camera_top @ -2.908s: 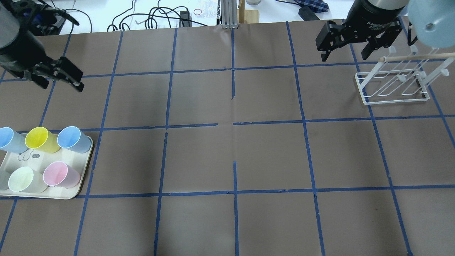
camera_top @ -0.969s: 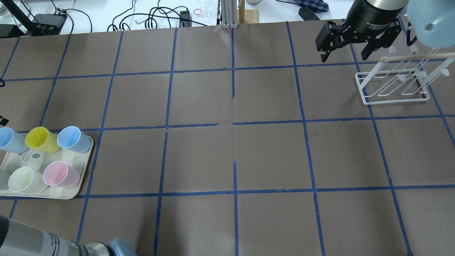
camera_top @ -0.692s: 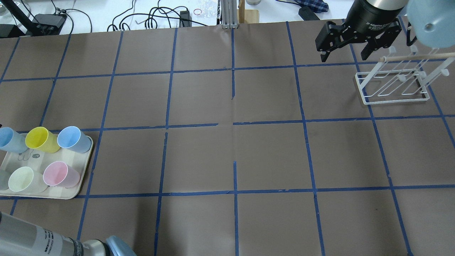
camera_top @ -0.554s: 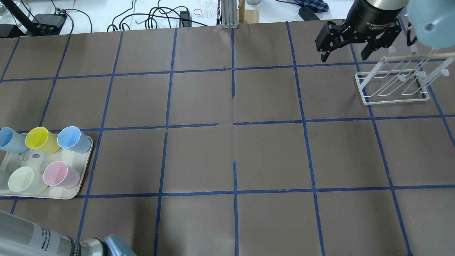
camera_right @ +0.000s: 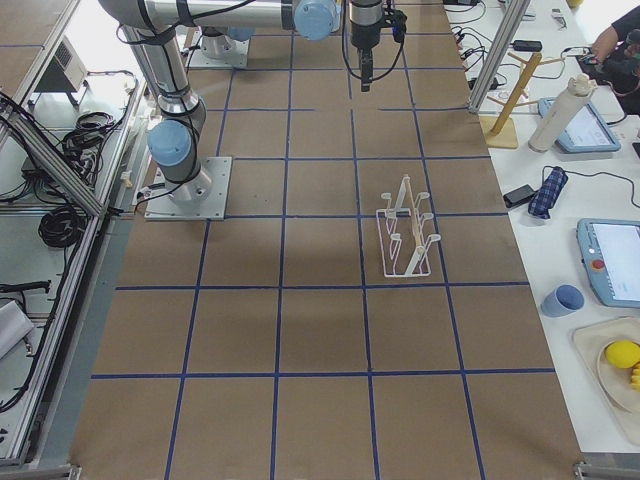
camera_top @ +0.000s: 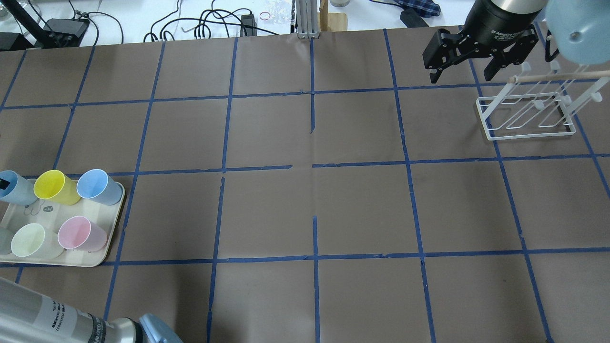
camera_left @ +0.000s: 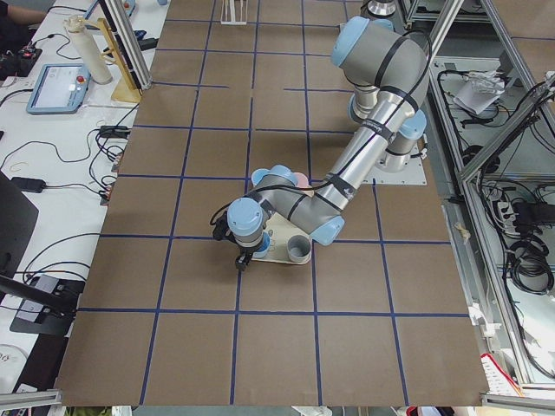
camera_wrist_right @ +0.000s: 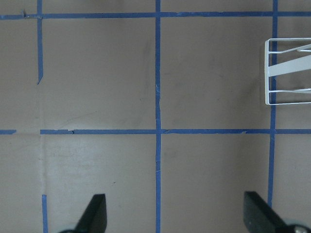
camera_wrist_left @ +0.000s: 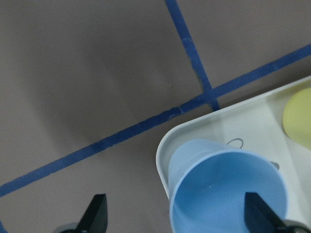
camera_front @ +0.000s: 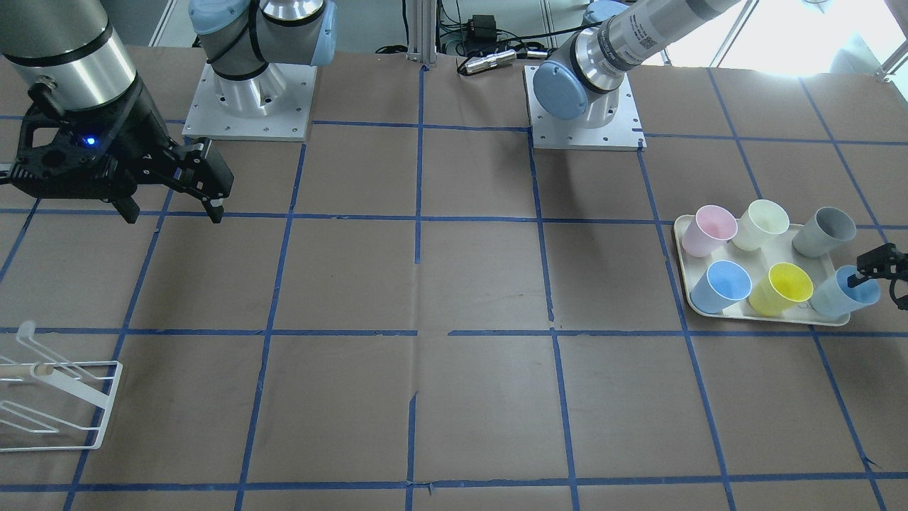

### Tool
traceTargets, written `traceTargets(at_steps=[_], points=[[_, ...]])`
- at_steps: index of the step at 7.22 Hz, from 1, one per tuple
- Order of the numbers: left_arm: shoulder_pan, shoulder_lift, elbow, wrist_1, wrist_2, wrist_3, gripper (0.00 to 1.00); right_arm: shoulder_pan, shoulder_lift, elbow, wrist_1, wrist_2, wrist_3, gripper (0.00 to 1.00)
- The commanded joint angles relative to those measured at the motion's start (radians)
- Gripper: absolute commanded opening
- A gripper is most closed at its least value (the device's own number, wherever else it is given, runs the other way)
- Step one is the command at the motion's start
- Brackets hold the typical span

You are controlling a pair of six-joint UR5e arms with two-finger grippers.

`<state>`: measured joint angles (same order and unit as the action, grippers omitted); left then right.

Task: Transfer IKEA cup to right arm and place on rack

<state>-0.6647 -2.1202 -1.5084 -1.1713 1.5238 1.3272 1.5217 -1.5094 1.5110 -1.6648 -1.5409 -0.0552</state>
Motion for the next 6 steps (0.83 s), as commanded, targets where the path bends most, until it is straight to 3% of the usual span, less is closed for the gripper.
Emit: traceTargets(at_steps=[1,2,3,4,5,6], points=[[0.0,-0.01,0.0,0.002,0.002,0.03,0.73,0.0,0.0,0.0,0.0,0.021,0.0,1.0],[0.0,-0.017,0.008,0.002,0.006,0.036,0.52,0.0,0.0,0.0,0.0,0.021,0.0,1.0],[-0.003,-0.017,0.008,0.002,0.004,0.037,0.24,0.0,0.0,0.0,0.0,0.021,0.0,1.0],[-0.007,-0.017,0.011,0.001,0.006,0.035,0.07,0.0,0.0,0.002,0.0,0.021,0.0,1.0],[-0.009,-0.017,0.01,-0.011,0.004,0.026,0.0,0.0,0.0,0.002,0.0,0.019,-0.005,1.0],[-0.009,-0.015,0.007,-0.014,0.004,0.026,0.0,0.0,0.0,0.0,-0.001,0.021,-0.006,1.0]])
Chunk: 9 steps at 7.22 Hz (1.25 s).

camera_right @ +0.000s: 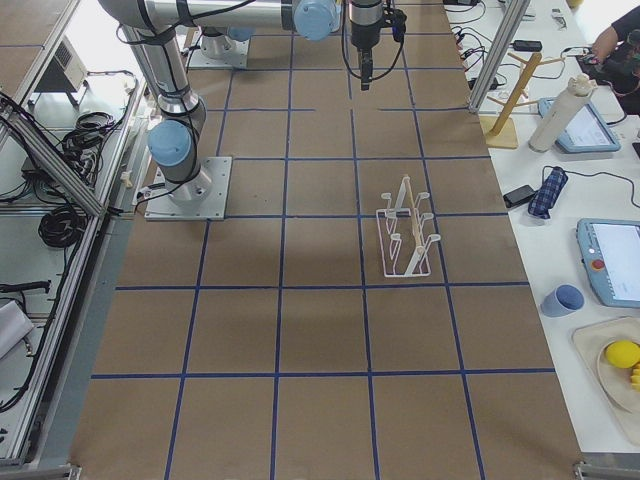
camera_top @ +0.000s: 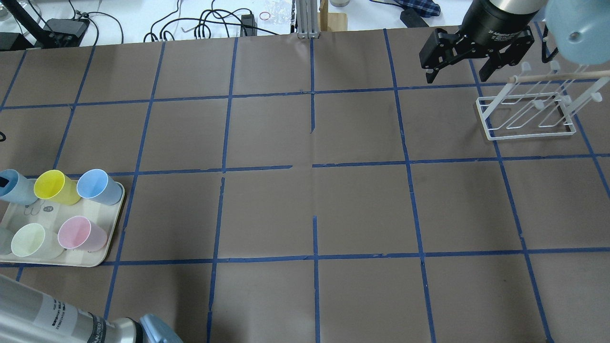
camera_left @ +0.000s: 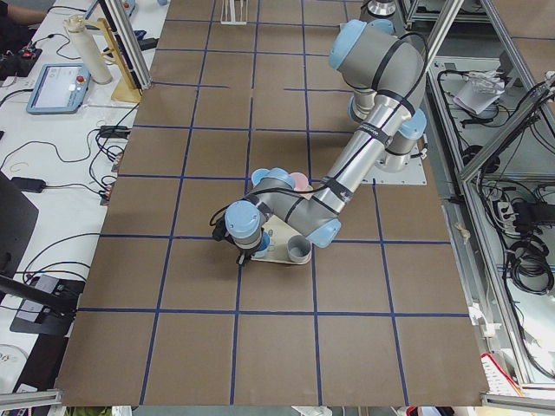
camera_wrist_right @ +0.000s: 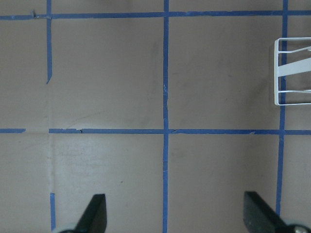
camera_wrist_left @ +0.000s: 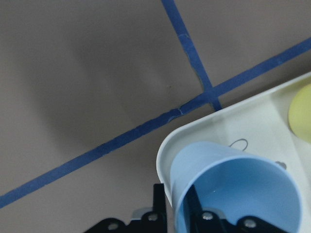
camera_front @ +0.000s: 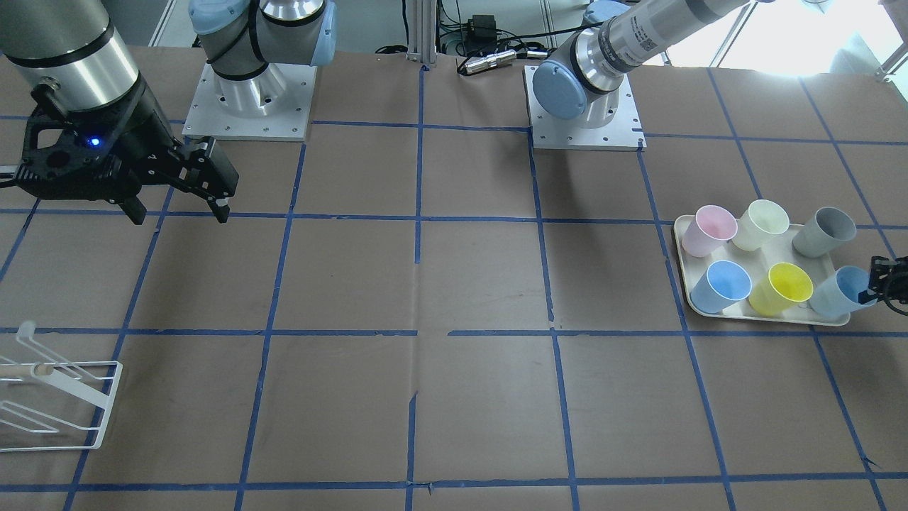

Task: Transfer IKEA cup to right arm and place on rack

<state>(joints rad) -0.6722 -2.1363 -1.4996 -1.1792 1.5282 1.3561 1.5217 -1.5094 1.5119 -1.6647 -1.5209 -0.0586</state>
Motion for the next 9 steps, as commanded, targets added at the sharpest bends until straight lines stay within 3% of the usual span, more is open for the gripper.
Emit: traceTargets(at_steps=[1,3,5,7,8,9], points=[[-0.003,0.031,0.01,-0.046,0.001,-0.003,0.0,-0.009,0.0,-0.001,0.006,0.008,-0.004,1.0],[-0.013,0.085,0.109,-0.166,-0.005,0.001,0.0,-0.018,0.0,-0.002,0.008,0.045,-0.004,1.0],[-0.148,0.159,0.244,-0.383,-0.016,-0.082,0.0,-0.119,0.0,-0.001,0.043,0.224,-0.001,1.0],[-0.335,0.28,0.24,-0.511,-0.054,-0.347,0.0,-0.222,-0.003,0.011,0.19,0.504,-0.001,1.0],[-0.46,0.312,0.222,-0.514,-0.057,-0.459,0.0,-0.239,-0.026,0.051,0.222,0.593,0.008,1.0],[-0.595,0.329,0.188,-0.499,-0.063,-0.63,0.0,-0.236,-0.069,0.097,0.283,0.61,0.013,1.0]])
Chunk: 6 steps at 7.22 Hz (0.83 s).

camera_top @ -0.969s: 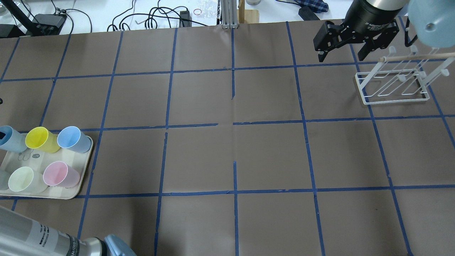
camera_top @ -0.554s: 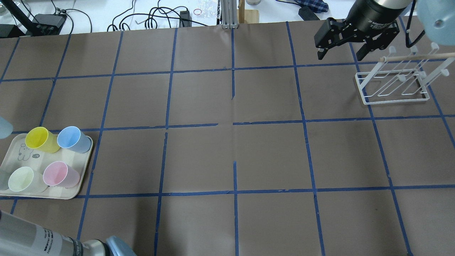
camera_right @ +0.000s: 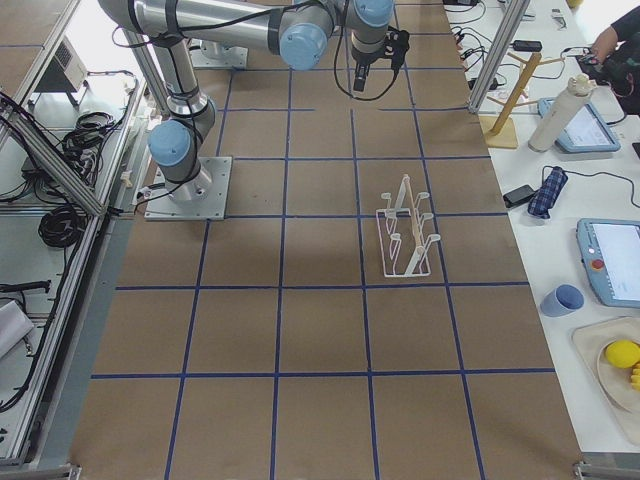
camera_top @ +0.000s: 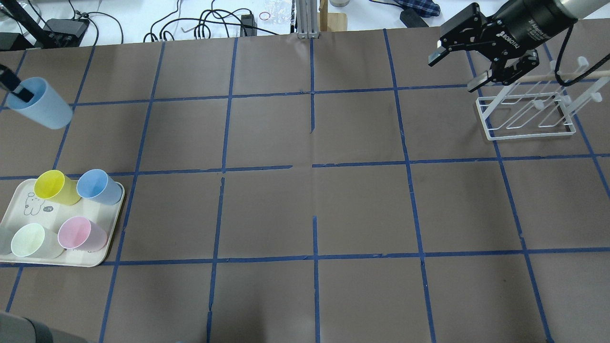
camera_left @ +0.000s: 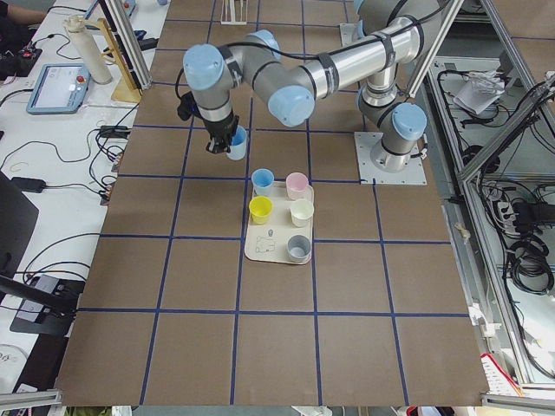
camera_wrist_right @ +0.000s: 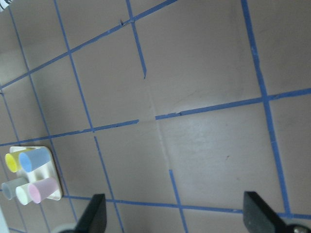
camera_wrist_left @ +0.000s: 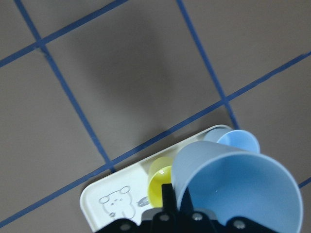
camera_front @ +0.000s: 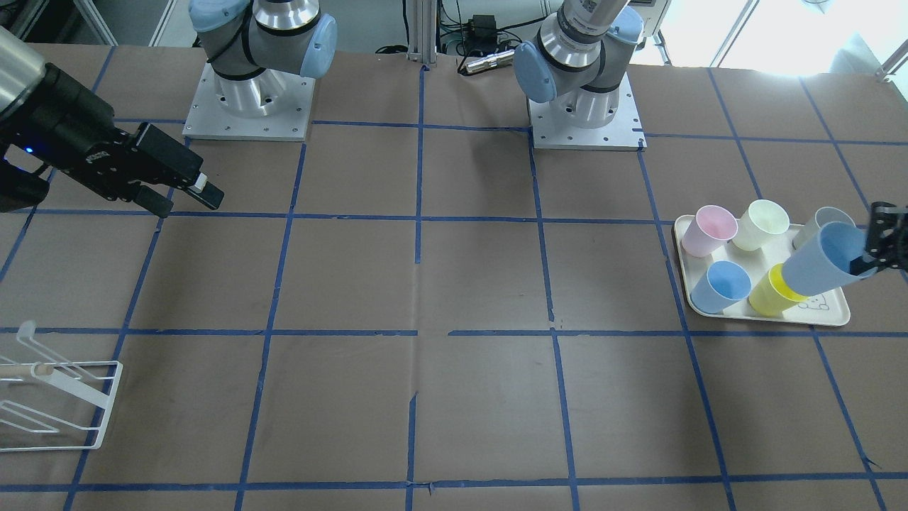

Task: Transfer IKEA cup to right arm and place on rack

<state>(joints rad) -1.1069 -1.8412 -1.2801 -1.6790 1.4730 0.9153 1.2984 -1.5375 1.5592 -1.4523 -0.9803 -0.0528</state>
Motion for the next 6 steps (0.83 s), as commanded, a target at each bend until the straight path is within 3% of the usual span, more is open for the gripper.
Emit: traceTargets(at_steps=[1,2,4,6], points=[[-0.283,0.028,-0.057,0.043,-0.066,-0.348,0.0,-0.011,-0.062,0.071,0.152,0.171,0.005,1.0],[-0.338,0.03,-0.065,0.05,-0.118,-0.372,0.0,-0.01,-0.067,0.073,0.173,0.24,0.04,1.0],[-0.353,0.045,-0.115,0.035,-0.448,-0.492,0.0,0.024,-0.085,0.071,0.171,0.293,0.128,1.0],[-0.355,0.059,-0.285,0.028,-0.779,-0.536,0.0,0.067,-0.076,0.073,0.177,0.418,0.142,1.0]])
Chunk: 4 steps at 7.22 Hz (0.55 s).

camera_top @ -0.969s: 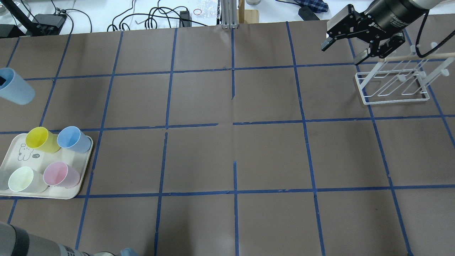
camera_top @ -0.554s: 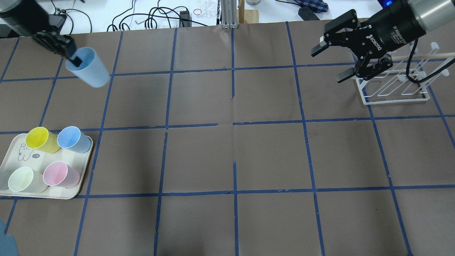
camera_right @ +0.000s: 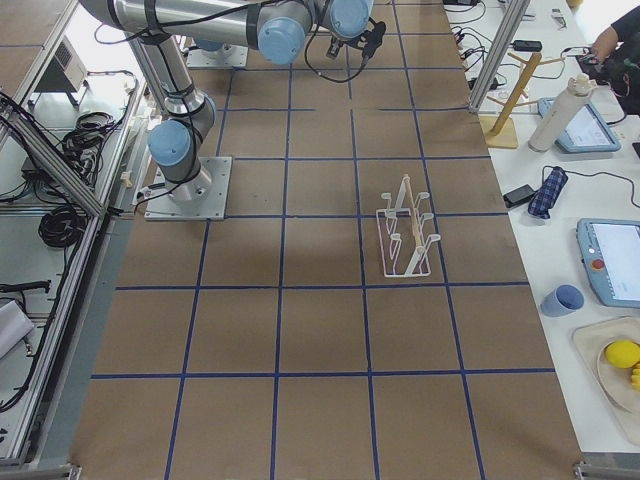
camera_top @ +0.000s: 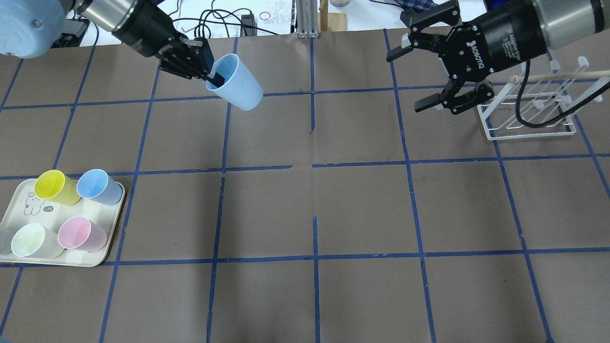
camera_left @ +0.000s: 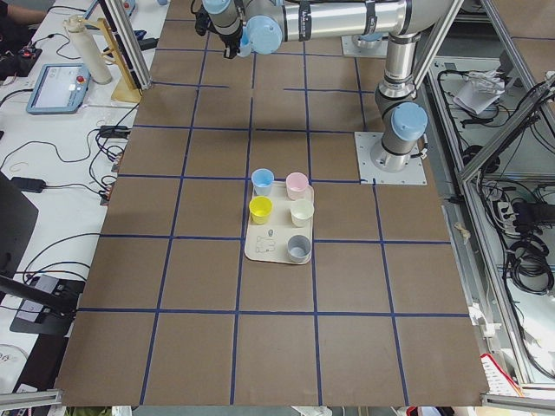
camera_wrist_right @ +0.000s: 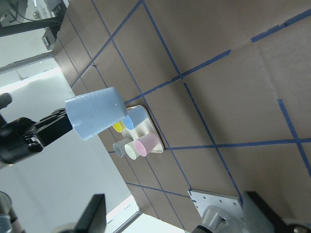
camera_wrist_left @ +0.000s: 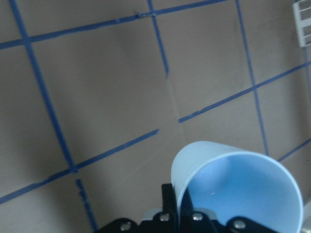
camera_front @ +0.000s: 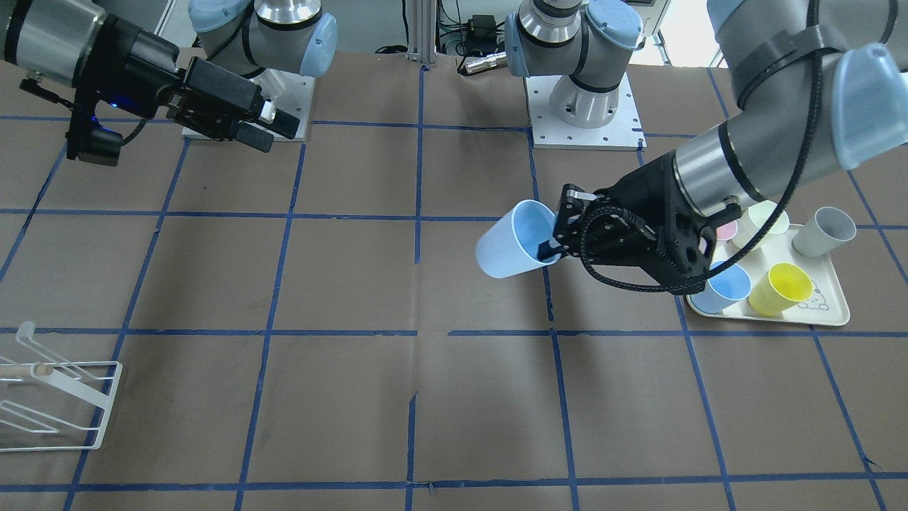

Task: Transfer IKEA cup to right arm and place on rack

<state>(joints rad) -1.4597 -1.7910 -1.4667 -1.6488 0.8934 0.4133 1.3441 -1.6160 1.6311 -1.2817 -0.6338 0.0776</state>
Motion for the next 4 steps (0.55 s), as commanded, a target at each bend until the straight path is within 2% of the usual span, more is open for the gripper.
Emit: traceTargets(at_steps=[1,2,3,4], points=[[-0.005,0.025,-0.174,0.003,-0.315,-0.039,0.0,0.021,0.004,0.001,0.009,0.092,0.011,1.0],[-0.007,0.042,-0.223,0.0,-0.519,-0.059,0.0,0.021,0.013,0.003,0.012,0.145,0.011,1.0],[-0.008,0.051,-0.26,0.0,-0.636,-0.102,0.0,0.02,0.03,0.003,0.019,0.208,0.034,1.0],[-0.034,0.057,-0.292,0.0,-0.657,-0.108,0.0,0.014,0.059,0.003,0.018,0.216,0.056,1.0]])
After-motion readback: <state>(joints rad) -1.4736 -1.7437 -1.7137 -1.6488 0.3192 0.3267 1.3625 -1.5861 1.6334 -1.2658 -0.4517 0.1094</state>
